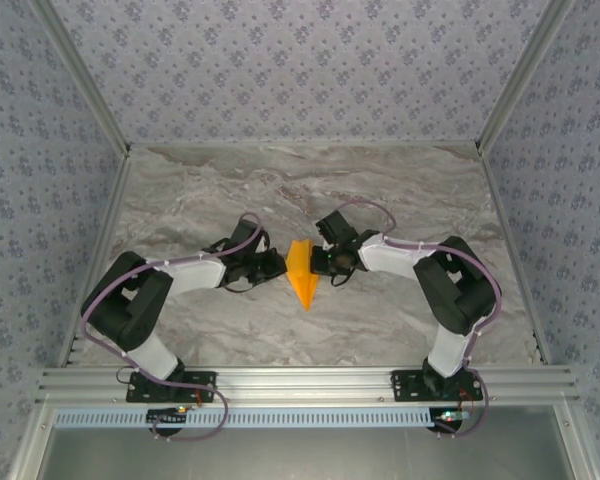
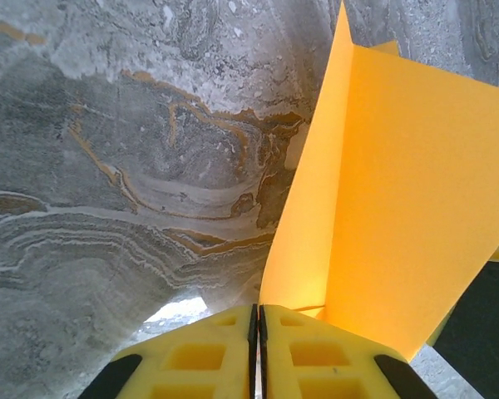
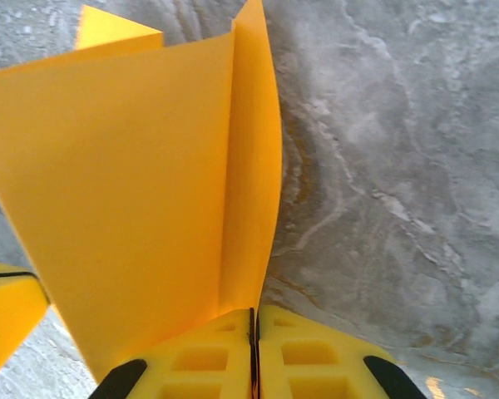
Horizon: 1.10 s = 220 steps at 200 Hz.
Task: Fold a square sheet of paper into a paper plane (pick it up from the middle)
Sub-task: Move the paper plane to the center of the table.
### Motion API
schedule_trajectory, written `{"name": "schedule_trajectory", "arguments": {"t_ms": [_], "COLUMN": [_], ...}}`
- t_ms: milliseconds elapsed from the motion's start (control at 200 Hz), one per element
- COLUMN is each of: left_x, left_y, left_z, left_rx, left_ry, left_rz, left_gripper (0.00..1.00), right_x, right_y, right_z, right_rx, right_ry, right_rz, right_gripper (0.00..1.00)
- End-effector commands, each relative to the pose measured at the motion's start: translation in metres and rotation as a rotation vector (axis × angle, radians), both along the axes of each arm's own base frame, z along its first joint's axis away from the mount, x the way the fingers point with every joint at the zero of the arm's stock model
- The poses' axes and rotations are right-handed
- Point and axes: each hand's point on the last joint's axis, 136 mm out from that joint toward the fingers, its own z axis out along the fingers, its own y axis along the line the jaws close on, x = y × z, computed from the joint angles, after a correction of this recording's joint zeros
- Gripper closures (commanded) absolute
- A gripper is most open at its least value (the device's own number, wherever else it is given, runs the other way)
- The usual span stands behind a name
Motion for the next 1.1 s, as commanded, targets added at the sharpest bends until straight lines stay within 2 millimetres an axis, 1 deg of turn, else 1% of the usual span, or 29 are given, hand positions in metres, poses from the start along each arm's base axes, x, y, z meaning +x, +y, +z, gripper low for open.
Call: {"name": "schedule_trajectory", "arguments": {"t_ms": [0,40,130,185,275,380,480,630,744,924,1094], "left_x": [-0.002,-0.003,-0.004,-0.003,-0.003,-0.003,-0.003,-0.003,-0.004,-0.005,-0.005], "left_y": [0.000,0.001,0.001,0.000,0.000,-0.002,-0.002,-0.004,-0.003,-0.003,-0.004], "left_z": [-0.009,-0.010,-0.011,-0.010,-0.009,-0.006,-0.003,-0.001,-0.001,-0.001,0.001], "left_rx": [-0.005,-0.004,-0.004,-0.009,-0.013,-0.023,-0.031,-0.040,-0.042,-0.046,-0.052], "left_ry": [0.020,0.022,0.026,0.023,0.020,0.015,0.009,0.006,0.007,0.006,0.003], "left_rz": [0.001,0.000,0.000,0.001,-0.001,-0.003,-0.006,-0.010,-0.011,-0.012,-0.015], "left_gripper": [0.93,0.95,0.96,0.96,0.96,0.96,0.96,0.96,0.96,0.96,0.96], "right_x": [-0.004,-0.004,-0.004,-0.005,-0.005,-0.011,-0.023,-0.037,-0.048,-0.052,-0.050], "right_y": [-0.012,-0.014,-0.014,-0.013,-0.010,-0.004,0.004,0.008,0.015,0.019,0.028], "right_z": [-0.004,-0.005,0.000,0.006,0.021,0.035,0.041,0.042,0.037,0.024,0.019], "right_rx": [-0.001,-0.002,0.009,0.020,0.041,0.060,0.053,-0.020,-0.070,-0.125,-0.118], "right_ry": [0.023,0.027,0.025,0.018,-0.008,-0.034,-0.050,-0.070,-0.068,-0.044,-0.034], "right_rz": [-0.028,-0.036,-0.043,-0.041,-0.038,-0.021,0.009,0.025,0.050,0.056,0.074], "right_gripper": [0.84,0.82,0.78,0.75,0.71,0.67,0.62,0.62,0.62,0.63,0.64]}}
